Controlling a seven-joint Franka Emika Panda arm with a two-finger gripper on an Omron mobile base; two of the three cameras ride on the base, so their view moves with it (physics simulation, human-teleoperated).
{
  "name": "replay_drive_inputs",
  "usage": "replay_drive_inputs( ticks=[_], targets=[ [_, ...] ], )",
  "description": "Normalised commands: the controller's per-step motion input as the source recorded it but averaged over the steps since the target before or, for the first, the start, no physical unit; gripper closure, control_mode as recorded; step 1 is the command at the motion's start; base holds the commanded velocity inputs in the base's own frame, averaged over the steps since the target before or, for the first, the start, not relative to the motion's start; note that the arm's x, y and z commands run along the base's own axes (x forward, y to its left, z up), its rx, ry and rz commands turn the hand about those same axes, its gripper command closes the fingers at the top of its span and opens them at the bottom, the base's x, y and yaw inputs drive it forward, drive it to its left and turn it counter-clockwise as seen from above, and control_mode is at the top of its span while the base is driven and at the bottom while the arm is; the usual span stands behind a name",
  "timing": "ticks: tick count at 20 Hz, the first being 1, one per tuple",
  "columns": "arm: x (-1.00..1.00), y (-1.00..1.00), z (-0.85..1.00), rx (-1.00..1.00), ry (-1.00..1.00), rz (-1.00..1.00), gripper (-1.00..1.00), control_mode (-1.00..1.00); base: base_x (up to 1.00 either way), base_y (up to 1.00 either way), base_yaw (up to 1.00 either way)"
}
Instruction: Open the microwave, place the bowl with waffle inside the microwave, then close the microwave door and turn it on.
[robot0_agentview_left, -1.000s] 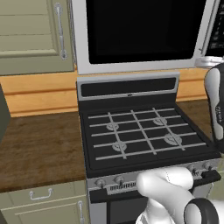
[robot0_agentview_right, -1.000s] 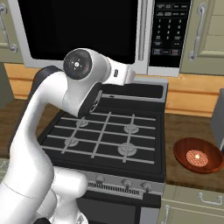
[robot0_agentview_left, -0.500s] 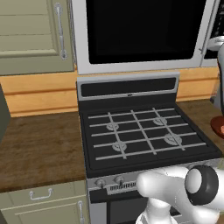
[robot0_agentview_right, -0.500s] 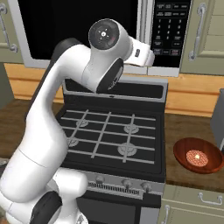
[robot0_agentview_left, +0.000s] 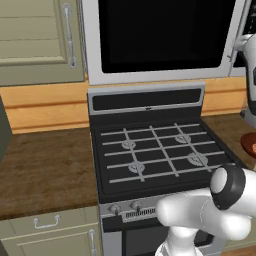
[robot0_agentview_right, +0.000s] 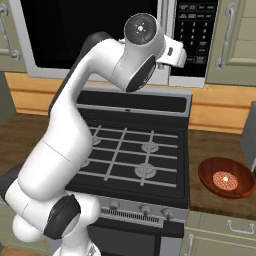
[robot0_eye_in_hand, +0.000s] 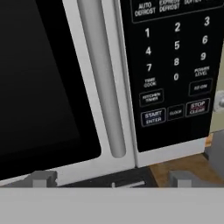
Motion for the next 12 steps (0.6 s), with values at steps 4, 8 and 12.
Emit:
replay_drive_inputs(
  ticks=[4,8,12],
  targets=[
    [0.56,-0.21,0.00,0.00,0.00,0.00,-1.00,-1.00,0.00,0.00,0.00],
    [0.47,-0.21,0.00,0.00,0.00,0.00,-1.00,-1.00,0.00,0.00,0.00],
    [0.48,-0.10,-0.07,0.00,0.00,0.00,-1.00,-1.00,0.00,0.00,0.00]
  ],
)
